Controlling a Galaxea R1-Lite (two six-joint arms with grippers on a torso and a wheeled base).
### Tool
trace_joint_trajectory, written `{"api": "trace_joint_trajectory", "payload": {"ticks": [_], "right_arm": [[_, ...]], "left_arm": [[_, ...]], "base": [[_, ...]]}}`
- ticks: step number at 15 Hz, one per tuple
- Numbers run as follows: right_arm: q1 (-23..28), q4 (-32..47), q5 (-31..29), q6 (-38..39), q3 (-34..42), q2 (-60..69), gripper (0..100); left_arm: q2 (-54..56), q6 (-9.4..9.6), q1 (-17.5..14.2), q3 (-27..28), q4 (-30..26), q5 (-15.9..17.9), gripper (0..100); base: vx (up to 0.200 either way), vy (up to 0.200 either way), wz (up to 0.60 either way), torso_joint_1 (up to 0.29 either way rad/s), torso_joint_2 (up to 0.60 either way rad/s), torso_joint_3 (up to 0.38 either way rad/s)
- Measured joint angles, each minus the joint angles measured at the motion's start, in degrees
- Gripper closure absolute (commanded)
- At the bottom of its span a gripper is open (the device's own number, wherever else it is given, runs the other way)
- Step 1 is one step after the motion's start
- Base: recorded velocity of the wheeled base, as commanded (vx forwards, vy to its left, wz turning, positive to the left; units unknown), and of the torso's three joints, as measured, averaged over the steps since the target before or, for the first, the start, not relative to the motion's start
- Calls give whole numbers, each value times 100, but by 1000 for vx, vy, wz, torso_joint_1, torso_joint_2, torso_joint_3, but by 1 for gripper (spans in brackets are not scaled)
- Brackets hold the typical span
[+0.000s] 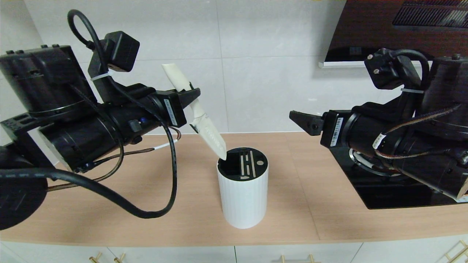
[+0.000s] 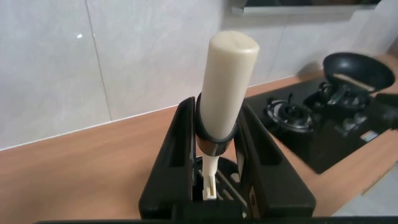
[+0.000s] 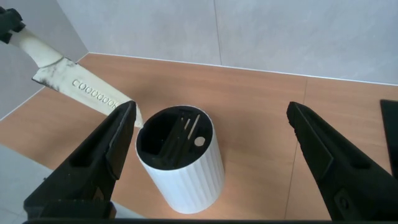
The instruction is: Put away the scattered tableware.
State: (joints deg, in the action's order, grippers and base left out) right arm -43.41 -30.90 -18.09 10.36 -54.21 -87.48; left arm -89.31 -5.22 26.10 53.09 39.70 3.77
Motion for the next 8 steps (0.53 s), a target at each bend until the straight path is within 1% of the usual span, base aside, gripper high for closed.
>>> {"api": "trace_joint_trajectory", "payload": {"ticks": [1,3,8], "right_arm": [[2,0,0,0,5,-11,0],[2,0,-2,0,5,-41,0],[2,0,-11,0,-2,-85,0]], "left_arm": [[-57,88,0,-17,4,-2,100],[-184,169,0,-41,4,-10,100],[-451,194,79,-63,6,-7,100]], "base": [[0,0,0,0,0,0],[0,0,0,0,0,0],[0,0,0,0,0,0]]}}
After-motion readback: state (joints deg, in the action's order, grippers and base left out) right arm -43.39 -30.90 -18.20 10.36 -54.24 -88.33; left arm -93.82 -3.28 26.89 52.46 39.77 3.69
